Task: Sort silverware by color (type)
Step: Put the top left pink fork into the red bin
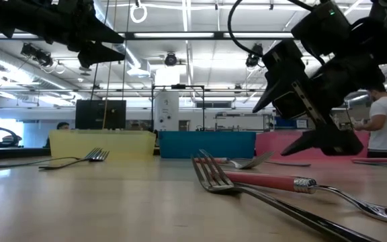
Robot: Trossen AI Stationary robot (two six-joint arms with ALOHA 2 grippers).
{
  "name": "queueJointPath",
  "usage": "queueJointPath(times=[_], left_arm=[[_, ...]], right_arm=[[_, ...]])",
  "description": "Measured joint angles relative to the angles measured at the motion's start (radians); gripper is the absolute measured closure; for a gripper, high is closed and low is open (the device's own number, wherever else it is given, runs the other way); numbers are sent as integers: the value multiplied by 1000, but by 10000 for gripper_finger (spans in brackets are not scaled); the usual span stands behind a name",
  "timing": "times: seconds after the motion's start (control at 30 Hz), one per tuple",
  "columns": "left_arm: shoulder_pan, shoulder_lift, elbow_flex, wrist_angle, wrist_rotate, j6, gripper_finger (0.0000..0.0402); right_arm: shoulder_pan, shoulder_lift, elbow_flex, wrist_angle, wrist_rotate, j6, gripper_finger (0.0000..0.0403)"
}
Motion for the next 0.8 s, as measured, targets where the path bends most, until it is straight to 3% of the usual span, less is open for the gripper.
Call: queueJointPath(times=[0.43, 0.8], left_arm=[[0, 0, 0, -2, 0, 0, 95], [0, 0, 0, -2, 0, 0, 95]], right_arm=[[18, 0, 0, -30, 66, 17, 69], [84, 0, 0, -13, 184, 87, 69]])
